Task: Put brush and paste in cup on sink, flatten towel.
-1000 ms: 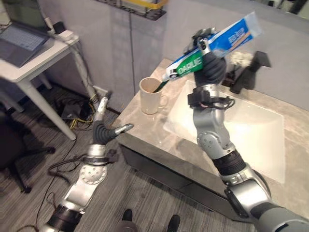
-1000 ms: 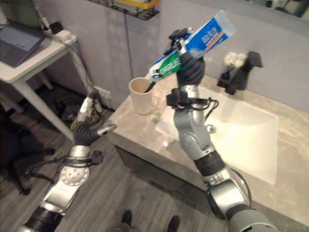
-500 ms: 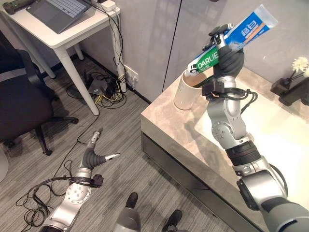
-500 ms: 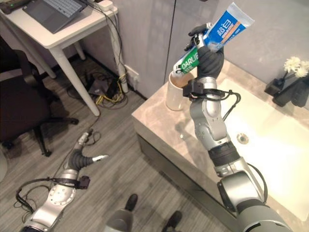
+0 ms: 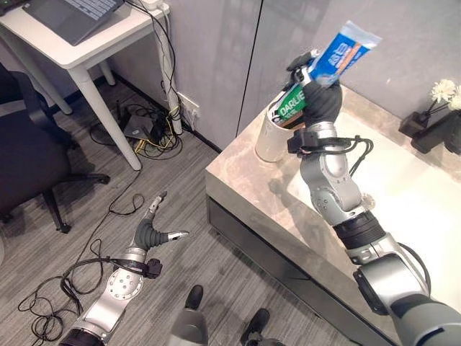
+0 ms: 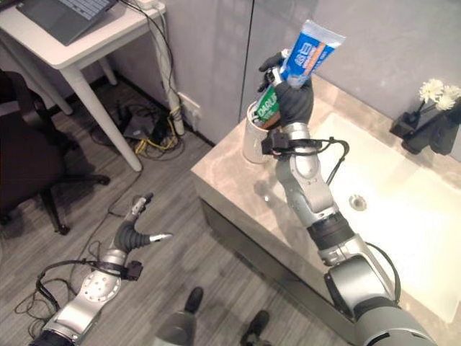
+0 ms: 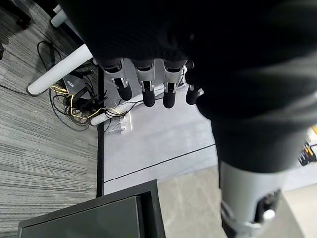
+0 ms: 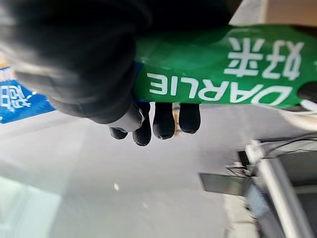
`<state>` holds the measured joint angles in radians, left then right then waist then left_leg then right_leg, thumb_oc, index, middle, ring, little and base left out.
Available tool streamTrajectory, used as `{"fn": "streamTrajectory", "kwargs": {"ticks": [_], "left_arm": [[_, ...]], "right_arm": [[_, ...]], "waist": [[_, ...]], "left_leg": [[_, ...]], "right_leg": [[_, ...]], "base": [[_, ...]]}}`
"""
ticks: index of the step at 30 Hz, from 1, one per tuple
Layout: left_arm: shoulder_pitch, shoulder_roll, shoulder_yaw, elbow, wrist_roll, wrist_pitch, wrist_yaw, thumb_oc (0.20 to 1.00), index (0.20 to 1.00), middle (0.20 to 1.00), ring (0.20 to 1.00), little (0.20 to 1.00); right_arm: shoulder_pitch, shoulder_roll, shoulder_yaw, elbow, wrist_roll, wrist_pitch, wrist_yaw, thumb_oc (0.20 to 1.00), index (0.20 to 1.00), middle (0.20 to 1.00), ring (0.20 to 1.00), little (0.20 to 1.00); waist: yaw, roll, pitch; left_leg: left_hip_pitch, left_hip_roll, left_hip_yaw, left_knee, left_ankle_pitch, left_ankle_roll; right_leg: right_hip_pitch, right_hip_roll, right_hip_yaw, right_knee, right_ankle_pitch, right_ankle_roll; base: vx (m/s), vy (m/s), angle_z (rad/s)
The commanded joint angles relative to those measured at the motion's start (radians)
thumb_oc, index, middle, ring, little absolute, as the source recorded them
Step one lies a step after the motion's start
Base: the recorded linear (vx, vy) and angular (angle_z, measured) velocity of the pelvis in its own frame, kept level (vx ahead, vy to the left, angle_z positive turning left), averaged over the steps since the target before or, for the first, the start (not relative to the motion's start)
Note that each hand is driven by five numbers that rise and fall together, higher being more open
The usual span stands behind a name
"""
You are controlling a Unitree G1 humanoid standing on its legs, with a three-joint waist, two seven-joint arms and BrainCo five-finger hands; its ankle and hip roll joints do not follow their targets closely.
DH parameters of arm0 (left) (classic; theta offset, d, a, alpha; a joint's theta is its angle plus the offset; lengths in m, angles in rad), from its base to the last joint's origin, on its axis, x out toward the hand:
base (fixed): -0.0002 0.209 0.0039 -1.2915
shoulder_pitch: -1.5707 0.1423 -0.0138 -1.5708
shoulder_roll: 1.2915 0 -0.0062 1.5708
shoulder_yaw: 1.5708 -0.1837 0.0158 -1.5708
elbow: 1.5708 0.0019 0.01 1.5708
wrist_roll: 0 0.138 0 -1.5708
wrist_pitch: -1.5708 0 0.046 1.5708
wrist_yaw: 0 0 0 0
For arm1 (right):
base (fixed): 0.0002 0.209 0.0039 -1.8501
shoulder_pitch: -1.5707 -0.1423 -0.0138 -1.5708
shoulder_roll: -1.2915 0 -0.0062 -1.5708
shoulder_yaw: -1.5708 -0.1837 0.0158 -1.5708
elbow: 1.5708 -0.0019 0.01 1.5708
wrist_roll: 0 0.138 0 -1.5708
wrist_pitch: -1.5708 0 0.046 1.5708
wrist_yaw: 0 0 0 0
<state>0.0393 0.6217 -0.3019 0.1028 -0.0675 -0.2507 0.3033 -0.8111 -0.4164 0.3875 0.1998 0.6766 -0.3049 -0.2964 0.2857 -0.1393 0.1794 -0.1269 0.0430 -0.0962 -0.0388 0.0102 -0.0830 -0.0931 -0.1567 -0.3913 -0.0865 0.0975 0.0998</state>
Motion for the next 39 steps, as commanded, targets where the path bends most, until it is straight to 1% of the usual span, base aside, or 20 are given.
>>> {"fn": "streamTrajectory", "kwargs": {"ticks": [1, 4, 8, 9, 10, 18, 22, 28, 32, 33, 34, 35, 36, 37, 38, 39], "left_arm": [[-0.013, 0.028, -0.003, -0.006, 0.026, -0.043, 0.021, 1.0, 1.0, 1.0, 1.0, 1.0], [-0.012, 0.022, -0.009, -0.004, 0.028, -0.044, 0.02, 1.0, 1.0, 1.0, 1.0, 1.0], [-0.014, 0.019, -0.018, 0.001, 0.035, -0.044, 0.02, 1.0, 1.0, 1.0, 1.0, 1.0], [-0.013, 0.019, -0.02, 0.003, 0.036, -0.044, 0.02, 1.0, 1.0, 1.0, 1.0, 1.0], [-0.014, 0.02, -0.021, 0.005, 0.038, -0.043, 0.022, 1.0, 1.0, 1.0, 1.0, 1.0], [-0.018, 0.019, -0.025, 0.02, 0.039, -0.038, 0.031, 1.0, 1.0, 1.0, 1.0, 1.0], [-0.022, 0.02, -0.027, 0.019, 0.031, -0.038, 0.034, 1.0, 1.0, 1.0, 1.0, 1.0], [-0.044, 0.031, -0.049, -0.006, 0.02, -0.044, 0.017, 1.0, 1.0, 1.0, 1.0, 1.0], [-0.051, 0.061, -0.057, -0.097, -0.057, -0.06, -0.047, 1.0, 1.0, 1.0, 1.0, 1.0], [-0.05, 0.072, -0.055, -0.126, -0.09, -0.062, -0.069, 0.639, 0.639, 0.639, 0.639, 0.639], [-0.047, 0.079, -0.047, -0.156, -0.125, -0.066, -0.09, 0.526, 0.526, 0.526, 0.526, 0.526], [-0.043, 0.081, -0.039, -0.168, -0.147, -0.067, -0.102, 0.457, 0.457, 0.457, 0.457, 0.457], [-0.034, 0.087, -0.028, -0.194, -0.18, -0.068, -0.127, 0.2, 0.2, 0.2, 0.2, 0.2], [-0.018, 0.091, -0.009, -0.221, -0.211, -0.073, -0.146, 0.2, 0.2, 0.2, 0.2, 0.2], [0.0, 0.09, 0.018, -0.241, -0.252, -0.077, -0.169, 0.2, 0.2, 0.2, 0.2, 0.2], [0.013, 0.086, 0.036, -0.251, -0.262, -0.08, -0.173, 0.2, 0.2, 0.2, 0.2, 0.2]], "right_arm": [[-0.11, -0.097, 0.018, -0.104, -0.067, -0.033, 0.035, 0.2, 0.2, 0.2, 0.2, 0.2], [-0.116, -0.105, 0.035, -0.092, -0.088, -0.026, 0.036, 0.2, 0.2, 0.2, 0.2, 0.2], [-0.122, -0.094, 0.049, -0.055, -0.097, -0.015, 0.037, 0.2, 0.2, 0.2, 0.2, 0.2], [-0.123, -0.094, 0.055, -0.049, -0.097, -0.01, 0.037, 0.523, 0.523, 0.523, 0.523, 0.523], [-0.126, -0.096, 0.057, -0.044, -0.113, -0.005, 0.027, 1.0, 1.0, 1.0, 1.0, 1.0], [-0.159, -0.079, 0.057, 0.001, -0.133, 0.006, 0.004, 1.0, 1.0, 1.0, 1.0, 1.0], [-0.199, -0.085, 0.05, 0.018, -0.157, 0.006, -0.026, 1.0, 1.0, 1.0, 1.0, 1.0], [-0.24, -0.072, 0.007, -0.005, -0.237, 0.004, -0.097, 1.0, 1.0, 1.0, 1.0, 1.0], [-0.276, -0.103, -0.05, -0.081, -0.349, 0.003, -0.155, 1.0, 1.0, 1.0, 1.0, 1.0], [-0.279, -0.112, -0.071, -0.112, -0.382, 0.005, -0.173, 1.0, 1.0, 1.0, 1.0, 1.0], [-0.281, -0.131, -0.095, -0.152, -0.433, 0.009, -0.193, 1.0, 1.0, 1.0, 1.0, 1.0], [-0.275, -0.141, -0.107, -0.179, -0.465, 0.015, -0.197, 1.0, 1.0, 1.0, 1.0, 1.0], [-0.272, -0.172, -0.13, -0.205, -0.517, 0.021, -0.207, 1.0, 1.0, 1.0, 1.0, 1.0], [-0.263, -0.219, -0.157, -0.234, -0.587, 0.036, -0.221, 1.0, 1.0, 1.0, 1.0, 1.0], [-0.24, -0.293, -0.196, -0.259, -0.67, 0.054, -0.244, 1.0, 1.0, 1.0, 1.0, 1.0], [-0.212, -0.329, -0.223, -0.275, -0.695, 0.057, -0.248, 1.0, 1.0, 1.0, 1.0, 1.0]], "waist": [[0.006, -0.033, -0.036], [0.002, -0.039, -0.035], [0.002, -0.045, -0.033], [0.001, -0.045, -0.033], [0.0, -0.047, -0.033], [-0.001, -0.053, -0.035], [-0.001, -0.056, -0.039], [-0.002, -0.055, -0.051], [-0.013, -0.046, -0.064], [-0.02, -0.043, -0.068], [-0.028, -0.038, -0.072], [-0.039, -0.034, -0.077], [-0.05, -0.029, -0.081], [-0.064, -0.024, -0.086], [-0.084, -0.018, -0.092], [-0.099, -0.014, -0.097]], "left_leg": [[-0.054, -0.035, -0.027, -0.048, 0.065, 0.016], [-0.053, -0.034, -0.026, -0.048, 0.064, 0.016], [-0.053, -0.032, -0.025, -0.048, 0.064, 0.016], [-0.054, -0.031, -0.026, -0.048, 0.064, 0.016], [-0.053, -0.031, -0.026, -0.048, 0.064, 0.016], [-0.05, -0.027, -0.021, -0.048, 0.063, 0.016], [-0.048, -0.026, -0.019, -0.048, 0.062, 0.014], [-0.038, -0.019, -0.01, -0.048, 0.059, 0.012], [-0.02, -0.01, 0.006, -0.048, 0.054, 0.009], [-0.011, -0.008, 0.012, -0.048, 0.051, 0.008], [0.0, -0.003, 0.022, -0.048, 0.047, 0.008], [0.005, 0.0, 0.031, -0.048, 0.046, 0.008], [0.014, 0.003, 0.04, -0.048, 0.043, 0.007], [0.023, 0.007, 0.052, -0.048, 0.04, 0.008], [0.035, 0.012, 0.069, -0.048, 0.036, 0.009], [0.041, 0.014, 0.079, -0.048, 0.034, 0.009]], "right_leg": [[0.128, -0.109, 0.031, 0.006, 0.058, 0.12], [0.128, -0.108, 0.033, 0.005, 0.058, 0.12], [0.126, -0.106, 0.034, 0.005, 0.058, 0.12], [0.127, -0.106, 0.033, 0.005, 0.059, 0.12], [0.126, -0.106, 0.035, 0.005, 0.06, 0.12], [0.125, -0.104, 0.041, 0.005, 0.064, 0.121], [0.126, -0.101, 0.045, 0.003, 0.065, 0.121], [0.129, -0.097, 0.054, 0.001, 0.06, 0.12], [0.134, -0.091, 0.068, 0.001, 0.053, 0.119], [0.136, -0.089, 0.074, 0.001, 0.051, 0.119], [0.138, -0.088, 0.082, 0.001, 0.048, 0.118], [0.137, -0.087, 0.092, 0.0, 0.045, 0.118], [0.138, -0.086, 0.101, 0.0, 0.042, 0.117], [0.137, -0.084, 0.114, 0.0, 0.039, 0.117], [0.136, -0.082, 0.128, 0.001, 0.038, 0.118], [0.133, -0.081, 0.14, 0.0, 0.036, 0.117]], "base": [[0.0, 0.0, 0.0], [0.0, 0.0, 0.0], [0.0, 0.0, 0.0], [0.0, 0.0, 0.0], [0.0, 0.0, 0.0], [0.0, 0.0, 0.0], [0.0, 0.0, 0.0], [-0.01, -0.005, -0.04], [-0.02, 0.0, -0.09], [-0.02, 0.011, -0.07], [-0.01, 0.03, -0.08], [-0.02, 0.033, -0.15], [-0.02, 0.045, -0.26], [-0.03, 0.04, -0.38], [-0.01, 0.053, -0.37], [0.01, 0.04, -0.3]]}}
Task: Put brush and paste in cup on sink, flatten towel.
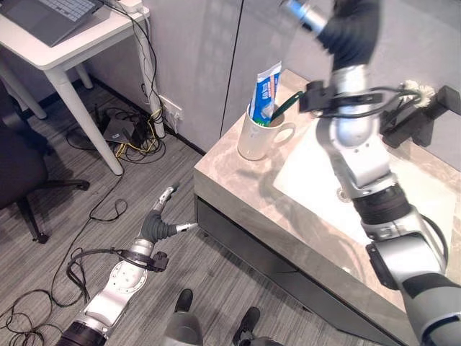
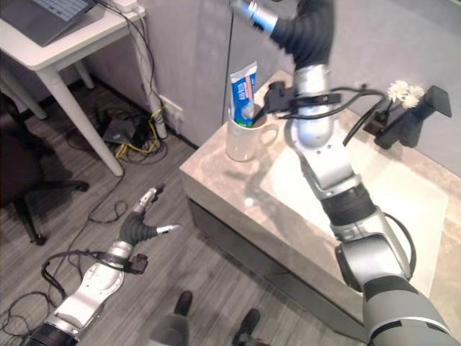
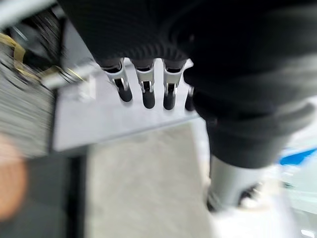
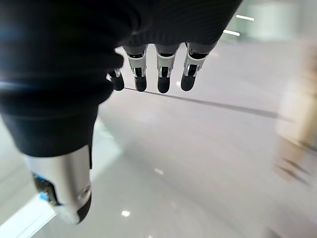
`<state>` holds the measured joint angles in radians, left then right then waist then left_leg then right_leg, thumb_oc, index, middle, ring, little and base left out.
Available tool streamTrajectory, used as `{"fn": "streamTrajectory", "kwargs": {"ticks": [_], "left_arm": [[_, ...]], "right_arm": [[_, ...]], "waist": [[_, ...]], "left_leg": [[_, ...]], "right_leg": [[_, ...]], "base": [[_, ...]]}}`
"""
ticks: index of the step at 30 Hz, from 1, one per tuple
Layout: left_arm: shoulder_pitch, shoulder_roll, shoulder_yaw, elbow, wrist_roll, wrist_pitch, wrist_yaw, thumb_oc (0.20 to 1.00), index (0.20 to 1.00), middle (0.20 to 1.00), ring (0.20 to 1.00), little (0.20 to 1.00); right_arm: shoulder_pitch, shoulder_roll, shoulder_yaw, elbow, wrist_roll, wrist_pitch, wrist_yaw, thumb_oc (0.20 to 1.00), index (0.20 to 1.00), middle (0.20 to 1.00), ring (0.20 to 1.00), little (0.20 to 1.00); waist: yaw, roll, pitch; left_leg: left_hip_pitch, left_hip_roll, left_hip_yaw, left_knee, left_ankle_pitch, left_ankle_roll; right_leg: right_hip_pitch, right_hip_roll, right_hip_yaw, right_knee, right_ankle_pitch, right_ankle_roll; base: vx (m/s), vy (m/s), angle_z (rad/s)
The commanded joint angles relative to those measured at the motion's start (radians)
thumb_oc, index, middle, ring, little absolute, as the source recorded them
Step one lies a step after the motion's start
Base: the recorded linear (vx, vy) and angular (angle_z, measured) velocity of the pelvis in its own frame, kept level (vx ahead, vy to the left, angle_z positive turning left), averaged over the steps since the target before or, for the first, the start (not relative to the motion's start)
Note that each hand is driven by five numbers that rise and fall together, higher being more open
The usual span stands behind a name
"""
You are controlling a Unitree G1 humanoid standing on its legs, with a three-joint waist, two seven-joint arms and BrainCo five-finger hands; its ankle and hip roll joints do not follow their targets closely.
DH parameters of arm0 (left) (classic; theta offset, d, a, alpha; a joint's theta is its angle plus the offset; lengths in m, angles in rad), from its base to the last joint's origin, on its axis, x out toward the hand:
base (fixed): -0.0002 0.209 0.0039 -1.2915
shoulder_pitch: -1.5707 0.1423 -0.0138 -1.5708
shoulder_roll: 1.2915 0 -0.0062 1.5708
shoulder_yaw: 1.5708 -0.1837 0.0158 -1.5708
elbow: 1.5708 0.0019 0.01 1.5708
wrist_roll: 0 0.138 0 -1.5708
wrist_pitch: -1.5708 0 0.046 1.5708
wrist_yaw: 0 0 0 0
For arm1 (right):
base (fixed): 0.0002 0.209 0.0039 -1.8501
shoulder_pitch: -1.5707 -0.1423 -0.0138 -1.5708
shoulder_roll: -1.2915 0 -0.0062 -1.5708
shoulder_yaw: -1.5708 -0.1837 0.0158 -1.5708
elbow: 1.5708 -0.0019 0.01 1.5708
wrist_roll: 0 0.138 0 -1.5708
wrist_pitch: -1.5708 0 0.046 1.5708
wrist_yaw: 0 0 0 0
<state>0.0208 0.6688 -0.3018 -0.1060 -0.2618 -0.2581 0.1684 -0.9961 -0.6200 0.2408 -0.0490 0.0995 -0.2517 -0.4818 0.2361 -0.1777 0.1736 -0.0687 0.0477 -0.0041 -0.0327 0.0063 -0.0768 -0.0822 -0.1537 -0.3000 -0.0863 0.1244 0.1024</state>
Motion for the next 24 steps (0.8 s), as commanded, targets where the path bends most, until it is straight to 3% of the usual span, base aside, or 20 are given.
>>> {"fn": "streamTrajectory", "kwargs": {"ticks": [1, 4, 9, 10, 11, 12, 13, 18, 21, 24], "left_arm": [[0.047, 0.038, 0.049, -0.045, -0.091, -0.069, -0.059, 0.2, 0.2, 0.2, 0.2, 0.2], [0.102, 0.027, 0.148, -0.071, -0.17, -0.071, -0.113, 0.2, 0.2, 0.2, 0.2, 0.2], [0.167, 0.026, 0.271, -0.058, -0.177, -0.073, -0.119, 0.2, 0.2, 0.2, 0.2, 0.2], [0.166, 0.028, 0.267, -0.059, -0.176, -0.072, -0.118, 0.2, 0.2, 0.2, 0.2, 0.2], [0.202, 0.035, 0.32, -0.075, -0.168, -0.074, -0.118, 0.2, 0.2, 0.2, 0.2, 0.2], [0.201, 0.037, 0.318, -0.076, -0.168, -0.073, -0.119, 0.2, 0.2, 0.2, 0.2, 0.2], [0.22, 0.048, 0.378, -0.083, -0.171, -0.068, -0.106, 0.2, 0.2, 0.2, 0.2, 0.2], [0.176, 0.063, 0.406, -0.066, -0.169, -0.077, -0.084, 0.2, 0.2, 0.2, 0.2, 0.2], [0.138, 0.062, 0.385, -0.033, -0.156, -0.076, -0.08, 0.2, 0.2, 0.2, 0.2, 0.2], [0.1, 0.054, 0.355, -0.003, -0.155, -0.064, -0.078, 0.2, 0.2, 0.2, 0.2, 0.2]], "right_arm": [[0.001, -0.175, -0.11, -0.025, -0.158, 0.01, -0.081, 1.0, 1.0, 1.0, 1.0, 1.0], [0.249, -0.325, -0.34, -0.037, -0.215, 0.019, -0.122, 1.0, 1.0, 1.0, 1.0, 1.0], [0.591, -0.398, -0.617, 0.043, -0.178, 0.002, -0.137, 1.0, 1.0, 1.0, 1.0, 1.0], [0.601, -0.397, -0.626, 0.042, -0.177, 0.0, -0.136, 1.0, 1.0, 1.0, 1.0, 1.0], [0.751, -0.394, -0.754, 0.151, -0.135, -0.004, -0.168, 1.0, 1.0, 1.0, 1.0, 1.0], [0.758, -0.394, -0.76, 0.151, -0.133, -0.006, -0.166, 1.0, 1.0, 1.0, 1.0, 1.0], [0.926, -0.288, -0.921, 0.295, -0.027, -0.015, -0.206, 1.0, 1.0, 1.0, 1.0, 1.0], [1.085, -0.159, -0.975, 0.646, 0.105, 0.001, -0.209, 1.0, 1.0, 1.0, 1.0, 1.0], [1.108, -0.1, -0.947, 0.857, 0.217, -0.011, -0.162, 1.0, 1.0, 1.0, 1.0, 1.0], [1.096, -0.052, -0.892, 1.098, 0.389, -0.003, -0.039, 1.0, 1.0, 1.0, 1.0, 1.0]], "waist": [[-0.065, 0.031, -0.093], [-0.145, 0.059, -0.106], [-0.212, 0.08, -0.106], [-0.207, 0.078, -0.11], [-0.231, 0.088, -0.101], [-0.227, 0.087, -0.105], [-0.258, 0.106, -0.091], [-0.284, 0.13, -0.076], [-0.292, 0.142, -0.069], [-0.294, 0.151, -0.056]], "left_leg": [[-0.003, 0.014, 0.0, -0.055, 0.029, 0.003], [0.024, 0.025, 0.05, -0.055, 0.023, 0.011], [0.048, 0.033, 0.101, -0.055, 0.018, 0.017], [0.049, 0.033, 0.102, -0.055, 0.012, 0.016], [0.053, 0.034, 0.114, -0.055, 0.015, 0.015], [0.054, 0.034, 0.114, -0.055, 0.009, 0.015], [0.056, 0.034, 0.127, -0.055, 0.009, 0.016], [0.045, 0.032, 0.134, -0.055, 0.004, 0.012], [0.038, 0.031, 0.134, -0.055, 0.005, 0.009], [0.029, 0.031, 0.135, -0.055, 0.009, 0.005]], "right_leg": [[0.124, -0.081, 0.06, 0.001, 0.004, 0.115], [0.1, -0.079, 0.12, 0.0, 0.013, 0.116], [0.071, -0.073, 0.183, 0.002, 0.027, 0.117], [0.072, -0.072, 0.185, 0.0, 0.023, 0.118], [0.06, -0.071, 0.202, 0.003, 0.03, 0.117], [0.062, -0.071, 0.204, 0.001, 0.026, 0.118], [0.049, -0.07, 0.216, 0.002, 0.034, 0.119], [0.029, -0.07, 0.229, -0.001, 0.032, 0.122], [0.022, -0.07, 0.228, -0.001, 0.03, 0.121], [0.015, -0.07, 0.226, -0.001, 0.031, 0.121]], "base": [[-0.03, 0.043, -0.35], [-0.01, 0.045, -0.45], [0.01, 0.026, -0.48], [-0.01, 0.011, -0.5], [0.04, 0.006, -0.26], [0.02, 0.0, -0.4], [0.04, -0.007, -0.47], [0.02, -0.007, -0.19], [0.0, -0.018, -0.11], [0.0, -0.007, 0.02]]}}
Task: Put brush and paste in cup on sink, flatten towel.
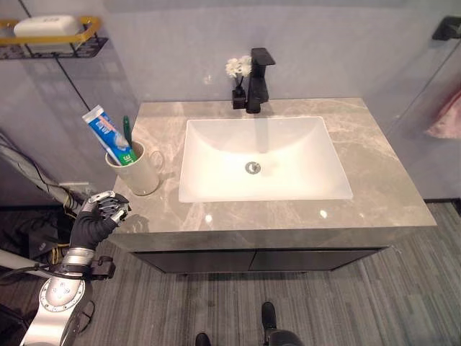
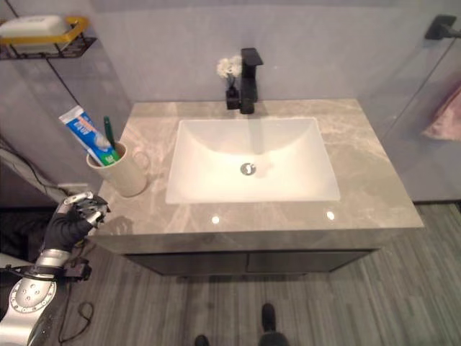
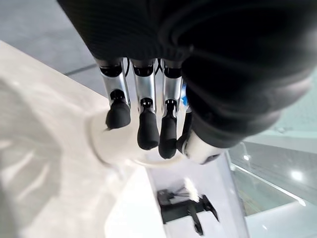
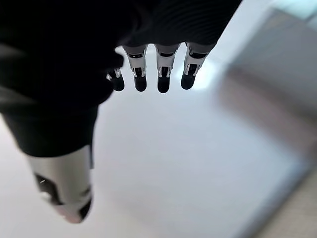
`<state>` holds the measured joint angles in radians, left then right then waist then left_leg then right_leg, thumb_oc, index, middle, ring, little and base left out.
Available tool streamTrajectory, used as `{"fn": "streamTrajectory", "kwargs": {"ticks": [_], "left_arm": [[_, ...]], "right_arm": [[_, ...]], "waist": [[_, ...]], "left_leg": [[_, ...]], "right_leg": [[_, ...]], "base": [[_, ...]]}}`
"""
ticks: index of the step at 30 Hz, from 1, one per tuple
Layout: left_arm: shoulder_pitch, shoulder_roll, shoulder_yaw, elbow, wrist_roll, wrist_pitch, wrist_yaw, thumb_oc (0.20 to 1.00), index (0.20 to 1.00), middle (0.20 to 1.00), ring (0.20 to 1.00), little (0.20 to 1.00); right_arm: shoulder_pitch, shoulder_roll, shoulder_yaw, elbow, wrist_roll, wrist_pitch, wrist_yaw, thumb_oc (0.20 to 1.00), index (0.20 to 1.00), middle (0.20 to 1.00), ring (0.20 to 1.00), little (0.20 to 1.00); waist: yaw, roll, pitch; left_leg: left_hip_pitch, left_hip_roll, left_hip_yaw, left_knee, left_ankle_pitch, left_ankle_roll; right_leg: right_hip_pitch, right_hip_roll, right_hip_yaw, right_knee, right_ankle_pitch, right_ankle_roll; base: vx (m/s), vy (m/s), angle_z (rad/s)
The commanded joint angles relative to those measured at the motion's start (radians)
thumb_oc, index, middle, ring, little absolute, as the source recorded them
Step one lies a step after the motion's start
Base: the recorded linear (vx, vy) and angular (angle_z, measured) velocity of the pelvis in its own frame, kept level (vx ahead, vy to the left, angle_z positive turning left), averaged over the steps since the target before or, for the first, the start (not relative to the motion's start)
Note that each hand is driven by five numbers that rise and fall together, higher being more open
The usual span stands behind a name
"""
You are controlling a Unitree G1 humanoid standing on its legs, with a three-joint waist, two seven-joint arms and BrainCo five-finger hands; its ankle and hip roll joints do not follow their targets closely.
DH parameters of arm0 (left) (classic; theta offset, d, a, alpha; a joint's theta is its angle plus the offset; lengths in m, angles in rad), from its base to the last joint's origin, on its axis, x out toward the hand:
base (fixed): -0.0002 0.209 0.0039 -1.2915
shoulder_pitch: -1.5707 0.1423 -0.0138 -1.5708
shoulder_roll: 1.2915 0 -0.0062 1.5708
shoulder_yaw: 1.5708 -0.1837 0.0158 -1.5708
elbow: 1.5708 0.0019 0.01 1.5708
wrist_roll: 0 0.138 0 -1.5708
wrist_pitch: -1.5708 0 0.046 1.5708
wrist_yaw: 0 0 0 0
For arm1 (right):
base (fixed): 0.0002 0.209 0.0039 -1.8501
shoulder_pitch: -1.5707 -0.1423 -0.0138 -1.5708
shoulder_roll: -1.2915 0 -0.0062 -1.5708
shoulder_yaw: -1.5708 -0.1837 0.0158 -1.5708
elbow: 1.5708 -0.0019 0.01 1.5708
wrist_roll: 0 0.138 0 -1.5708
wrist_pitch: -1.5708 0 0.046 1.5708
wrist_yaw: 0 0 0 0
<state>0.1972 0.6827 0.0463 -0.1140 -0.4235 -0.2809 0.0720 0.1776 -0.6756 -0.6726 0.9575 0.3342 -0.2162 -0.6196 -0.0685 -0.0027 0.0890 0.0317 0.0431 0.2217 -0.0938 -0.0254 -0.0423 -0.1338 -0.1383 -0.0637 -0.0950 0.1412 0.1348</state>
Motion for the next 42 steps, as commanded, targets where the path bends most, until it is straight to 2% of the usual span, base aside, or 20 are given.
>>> {"fn": "streamTrajectory", "kwargs": {"ticks": [1, 4, 6, 7, 8, 9, 10, 11, 13, 14, 17, 20, 29, 38, 42], "left_arm": [[-0.086, 0.034, 0.001, 0.016, 0.007, -0.038, 0.018, 0.2, 0.2, 0.2, 0.2, 0.2], [-0.109, 0.008, -0.019, 0.06, 0.013, -0.033, 0.002, 0.2, 0.2, 0.2, 0.2, 0.2], [-0.118, -0.01, -0.03, 0.091, 0.017, -0.026, -0.009, 0.2, 0.2, 0.2, 0.2, 0.2], [-0.119, -0.022, -0.038, 0.099, 0.016, -0.024, -0.014, 0.2, 0.2, 0.2, 0.2, 0.2], [-0.118, -0.021, -0.035, 0.099, 0.015, -0.024, -0.015, 0.2, 0.2, 0.2, 0.2, 0.2], [-0.137, -0.033, -0.031, 0.13, 0.022, -0.025, -0.007, 0.2, 0.2, 0.2, 0.2, 0.2], [-0.137, -0.037, -0.022, 0.143, 0.022, -0.021, 0.0, 0.2, 0.2, 0.2, 0.2, 0.2], [-0.132, -0.042, -0.002, 0.156, 0.027, -0.025, 0.012, 0.2, 0.2, 0.2, 0.2, 0.2], [-0.128, -0.043, 0.012, 0.157, 0.027, -0.03, 0.025, 0.2, 0.2, 0.2, 0.2, 0.2], [-0.138, -0.048, 0.023, 0.184, 0.024, -0.027, 0.034, 0.2, 0.2, 0.2, 0.2, 0.2], [-0.169, -0.038, 0.035, 0.198, 0.02, -0.03, 0.056, 0.2, 0.2, 0.2, 0.2, 0.2], [-0.223, -0.022, 0.028, 0.226, 0.008, -0.032, 0.073, 0.2, 0.2, 0.2, 0.2, 0.2], [-0.312, 0.016, -0.028, 0.246, -0.017, -0.034, 0.065, 0.2, 0.2, 0.2, 0.2, 0.2], [-0.366, 0.026, -0.04, 0.27, 0.005, -0.041, 0.089, 0.2, 0.2, 0.2, 0.2, 0.2], [-0.459, 0.041, -0.065, 0.315, -0.027, -0.049, 0.115, 0.2, 0.2, 0.2, 0.2, 0.2]], "right_arm": [[-0.075, 0.017, 0.07, 0.153, 0.16, -0.012, 0.142, 1.0, 1.0, 1.0, 1.0, 1.0], [-0.074, 0.107, 0.265, 0.322, 0.105, 0.056, 0.301, 1.0, 1.0, 1.0, 1.0, 1.0], [-0.084, 0.148, 0.38, 0.407, 0.009, 0.104, 0.352, 1.0, 1.0, 1.0, 1.0, 1.0], [-0.088, 0.204, 0.487, 0.437, -0.081, 0.139, 0.408, 1.0, 1.0, 1.0, 1.0, 1.0], [-0.089, 0.204, 0.489, 0.437, -0.081, 0.139, 0.409, 1.0, 1.0, 1.0, 1.0, 1.0], [-0.076, 0.255, 0.676, 0.336, -0.253, 0.137, 0.463, 1.0, 1.0, 1.0, 1.0, 1.0], [-0.071, 0.27, 0.709, 0.289, -0.286, 0.135, 0.463, 1.0, 1.0, 1.0, 1.0, 1.0], [-0.046, 0.287, 0.727, 0.187, -0.269, 0.113, 0.481, 1.0, 1.0, 1.0, 1.0, 1.0], [-0.025, 0.298, 0.718, 0.146, -0.236, 0.104, 0.497, 1.0, 1.0, 1.0, 1.0, 1.0], [-0.02, 0.324, 0.724, 0.171, -0.211, 0.102, 0.521, 1.0, 1.0, 1.0, 1.0, 1.0], [-0.04, 0.328, 0.755, 0.213, -0.267, 0.127, 0.501, 1.0, 1.0, 1.0, 1.0, 1.0], [-0.057, 0.336, 0.73, 0.243, -0.216, 0.132, 0.499, 1.0, 1.0, 1.0, 1.0, 1.0], [-0.098, 0.333, 0.756, 0.205, -0.173, 0.127, 0.488, 1.0, 1.0, 1.0, 1.0, 1.0], [-0.108, 0.33, 0.779, 0.171, -0.17, 0.118, 0.49, 1.0, 1.0, 1.0, 1.0, 1.0], [-0.12, 0.326, 0.817, 0.175, -0.191, 0.123, 0.493, 1.0, 1.0, 1.0, 1.0, 1.0]], "waist": [[0.015, -0.02, 0.036], [0.016, -0.012, 0.054], [0.024, -0.011, 0.059], [0.03, -0.008, 0.063], [0.028, -0.01, 0.062], [0.033, -0.006, 0.069], [0.034, -0.004, 0.068], [0.03, -0.002, 0.072], [0.026, -0.001, 0.074], [0.028, 0.002, 0.072], [0.031, 0.008, 0.075], [0.028, 0.014, 0.079], [0.024, 0.019, 0.093], [0.018, 0.015, 0.103], [0.01, 0.013, 0.11]], "left_leg": [[-0.076, 0.036, -0.092, 0.007, 0.044, -0.031], [-0.08, 0.037, -0.089, 0.007, 0.046, -0.035], [-0.089, 0.038, -0.086, 0.007, 0.055, -0.037], [-0.087, 0.039, -0.087, 0.007, 0.055, -0.038], [-0.091, 0.039, -0.087, 0.007, 0.059, -0.038], [-0.102, 0.04, -0.087, 0.007, 0.067, -0.042], [-0.105, 0.04, -0.087, 0.007, 0.068, -0.043], [-0.108, 0.041, -0.084, 0.007, 0.07, -0.044], [-0.112, 0.041, -0.082, 0.007, 0.07, -0.045], [-0.119, 0.041, -0.082, 0.007, 0.071, -0.047], [-0.129, 0.041, -0.088, 0.007, 0.073, -0.049], [-0.142, 0.041, -0.096, 0.007, 0.075, -0.051], [-0.172, 0.044, -0.097, 0.007, 0.082, -0.059], [-0.179, 0.051, -0.086, 0.007, 0.083, -0.063], [-0.19, 0.055, -0.084, 0.007, 0.087, -0.066]], "right_leg": [[0.063, -0.085, -0.011, 0.008, 0.015, 0.089], [0.055, -0.084, -0.007, 0.008, 0.016, 0.088], [0.045, -0.082, -0.006, 0.008, 0.019, 0.085], [0.048, -0.082, -0.01, 0.008, 0.017, 0.083], [0.044, -0.083, -0.01, 0.008, 0.019, 0.083], [0.035, -0.081, -0.008, 0.008, 0.021, 0.08], [0.032, -0.08, -0.008, 0.008, 0.02, 0.079], [0.028, -0.081, -0.008, 0.008, 0.021, 0.08], [0.023, -0.08, -0.004, 0.008, 0.022, 0.08], [0.016, -0.081, -0.005, 0.008, 0.021, 0.08], [0.011, -0.082, -0.012, 0.008, 0.019, 0.08], [0.003, -0.084, -0.019, 0.008, 0.018, 0.081], [-0.027, -0.082, -0.017, 0.008, 0.019, 0.082], [-0.045, -0.075, -0.001, 0.008, 0.02, 0.08], [-0.059, -0.073, 0.006, 0.008, 0.021, 0.08]], "base": [[0.0, 0.0, 0.0], [0.0, 0.0, 0.0], [0.01, -0.041, -0.03], [0.01, -0.035, -0.03], [0.03, -0.051, 0.01], [0.03, -0.048, 0.01], [0.06, -0.046, 0.01], [0.04, -0.014, -0.02], [0.02, -0.017, -0.01], [0.05, -0.047, 0.0], [0.05, -0.04, 0.02], [0.04, -0.034, 0.02], [0.01, -0.01, 0.0], [0.0, 0.0, 0.0], [0.0, 0.0, 0.0]]}}
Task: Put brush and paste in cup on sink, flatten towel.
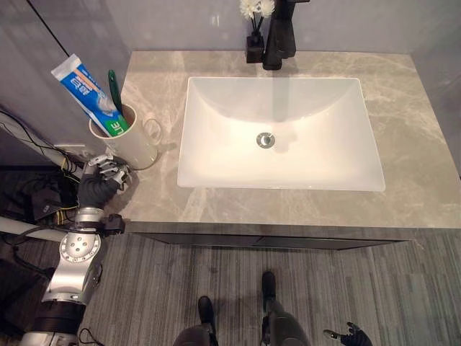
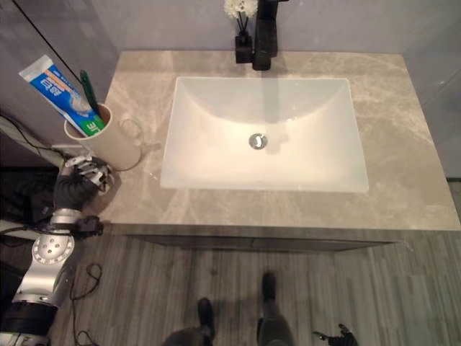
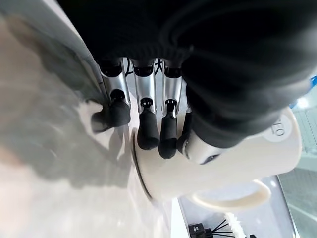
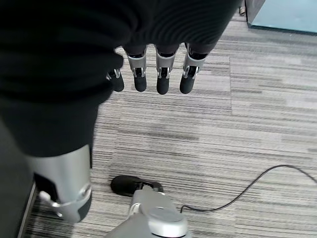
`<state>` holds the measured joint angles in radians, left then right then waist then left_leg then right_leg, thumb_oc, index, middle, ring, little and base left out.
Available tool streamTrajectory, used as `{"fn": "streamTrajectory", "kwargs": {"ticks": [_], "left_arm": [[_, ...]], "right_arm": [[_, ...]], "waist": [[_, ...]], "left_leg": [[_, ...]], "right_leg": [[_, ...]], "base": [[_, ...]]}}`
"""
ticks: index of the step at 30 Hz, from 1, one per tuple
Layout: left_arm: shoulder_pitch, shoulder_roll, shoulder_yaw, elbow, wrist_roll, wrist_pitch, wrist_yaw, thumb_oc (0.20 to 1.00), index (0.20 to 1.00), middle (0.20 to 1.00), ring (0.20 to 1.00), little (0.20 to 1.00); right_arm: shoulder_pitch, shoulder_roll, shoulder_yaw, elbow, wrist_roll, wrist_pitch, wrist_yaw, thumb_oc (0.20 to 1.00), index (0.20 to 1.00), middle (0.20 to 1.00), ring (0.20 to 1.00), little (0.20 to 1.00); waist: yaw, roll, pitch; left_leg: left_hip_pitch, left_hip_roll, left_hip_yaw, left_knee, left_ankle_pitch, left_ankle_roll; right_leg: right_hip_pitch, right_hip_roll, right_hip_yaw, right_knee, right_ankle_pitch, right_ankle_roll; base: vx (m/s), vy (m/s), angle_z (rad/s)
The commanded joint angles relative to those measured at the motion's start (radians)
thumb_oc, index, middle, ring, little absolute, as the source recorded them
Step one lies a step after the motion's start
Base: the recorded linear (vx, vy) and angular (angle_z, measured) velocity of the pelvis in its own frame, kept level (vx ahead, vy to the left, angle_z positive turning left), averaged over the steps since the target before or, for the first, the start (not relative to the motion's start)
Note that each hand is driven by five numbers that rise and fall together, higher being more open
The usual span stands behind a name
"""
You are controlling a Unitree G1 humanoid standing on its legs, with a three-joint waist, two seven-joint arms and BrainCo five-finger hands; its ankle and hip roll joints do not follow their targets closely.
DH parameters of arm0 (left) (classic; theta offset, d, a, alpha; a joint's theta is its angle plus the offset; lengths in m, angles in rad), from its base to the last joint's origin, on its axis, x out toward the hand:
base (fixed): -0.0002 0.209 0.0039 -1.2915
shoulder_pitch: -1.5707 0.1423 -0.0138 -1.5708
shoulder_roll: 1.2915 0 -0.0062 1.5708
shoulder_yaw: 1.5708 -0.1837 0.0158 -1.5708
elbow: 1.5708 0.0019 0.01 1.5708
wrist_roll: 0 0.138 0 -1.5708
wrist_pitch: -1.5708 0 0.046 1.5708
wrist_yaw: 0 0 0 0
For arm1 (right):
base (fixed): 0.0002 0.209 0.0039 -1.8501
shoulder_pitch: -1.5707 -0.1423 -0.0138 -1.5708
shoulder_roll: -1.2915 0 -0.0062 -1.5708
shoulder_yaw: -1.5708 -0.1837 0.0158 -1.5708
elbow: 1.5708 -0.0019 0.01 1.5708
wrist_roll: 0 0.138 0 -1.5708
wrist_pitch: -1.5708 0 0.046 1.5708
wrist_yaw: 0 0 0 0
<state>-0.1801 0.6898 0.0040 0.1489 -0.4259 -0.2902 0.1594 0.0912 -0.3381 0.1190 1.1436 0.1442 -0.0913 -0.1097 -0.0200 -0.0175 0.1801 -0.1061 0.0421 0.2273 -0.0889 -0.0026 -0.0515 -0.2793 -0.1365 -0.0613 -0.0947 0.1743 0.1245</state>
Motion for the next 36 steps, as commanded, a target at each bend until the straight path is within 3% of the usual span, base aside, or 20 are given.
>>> {"fn": "streamTrajectory", "kwargs": {"ticks": [1, 14, 19, 22, 26, 36], "left_arm": [[-0.101, 0.035, -0.029, 0.064, -0.029, -0.041, 0.032, 0.2, 0.2, 0.2, 0.2, 0.2], [-0.455, 0.101, -0.141, 0.346, -0.065, -0.05, 0.139, 0.2, 0.2, 0.2, 0.2, 0.2], [-0.408, 0.085, -0.118, 0.306, -0.043, -0.048, 0.152, 0.2, 0.2, 0.2, 0.2, 0.2], [-0.294, 0.098, -0.076, 0.189, 0.062, -0.029, 0.156, 0.2, 0.2, 0.2, 0.2, 0.2], [-0.153, 0.075, 0.001, 0.021, 0.06, -0.044, 0.119, 0.2, 0.2, 0.2, 0.2, 0.2], [-0.2, 0.082, -0.038, 0.017, 0.017, -0.052, 0.086, 0.2, 0.2, 0.2, 0.2, 0.2]], "right_arm": [[-0.035, -0.013, 0.036, -0.01, -0.009, -0.001, -0.016, 1.0, 1.0, 1.0, 1.0, 1.0], [-0.071, -0.027, 0.09, -0.054, 0.026, -0.006, -0.024, 1.0, 1.0, 1.0, 1.0, 1.0], [-0.068, -0.017, 0.088, -0.04, 0.03, -0.004, -0.025, 1.0, 1.0, 1.0, 1.0, 1.0], [-0.053, -0.012, 0.082, -0.019, 0.011, 0.001, -0.02, 1.0, 1.0, 1.0, 1.0, 1.0], [-0.044, -0.01, 0.062, -0.024, 0.011, 0.0, -0.017, 1.0, 1.0, 1.0, 1.0, 1.0], [-0.058, -0.027, 0.078, -0.056, 0.01, -0.004, -0.01, 1.0, 1.0, 1.0, 1.0, 1.0]], "waist": [[-0.041, 0.027, 0.02], [-0.084, 0.009, 0.041], [-0.08, 0.011, 0.042], [-0.065, 0.013, 0.033], [-0.047, 0.014, 0.026], [-0.049, 0.016, 0.031]], "left_leg": [[-0.055, 0.057, -0.09, 0.002, 0.066, -0.058], [-0.078, 0.075, -0.047, 0.002, 0.075, -0.066], [-0.071, 0.077, -0.049, 0.002, 0.075, -0.067], [-0.058, 0.081, -0.056, 0.002, 0.073, -0.068], [-0.055, 0.083, -0.065, 0.002, 0.074, -0.07], [-0.073, 0.083, -0.067, 0.002, 0.08, -0.071]], "right_leg": [[0.083, -0.074, 0.004, 0.007, -0.011, 0.091], [0.016, -0.053, 0.063, 0.007, 0.012, 0.095], [0.023, -0.051, 0.059, 0.007, 0.008, 0.093], [0.042, -0.05, 0.047, 0.007, -0.004, 0.088], [0.055, -0.05, 0.033, 0.007, -0.013, 0.085], [0.037, -0.049, 0.033, 0.007, -0.005, 0.086]], "base": [[0.0, 0.0, 0.0], [-0.01, -0.011, -0.12], [0.0, -0.015, -0.04], [0.01, -0.012, 0.0], [0.0, -0.004, 0.01], [-0.01, -0.005, 0.02]]}}
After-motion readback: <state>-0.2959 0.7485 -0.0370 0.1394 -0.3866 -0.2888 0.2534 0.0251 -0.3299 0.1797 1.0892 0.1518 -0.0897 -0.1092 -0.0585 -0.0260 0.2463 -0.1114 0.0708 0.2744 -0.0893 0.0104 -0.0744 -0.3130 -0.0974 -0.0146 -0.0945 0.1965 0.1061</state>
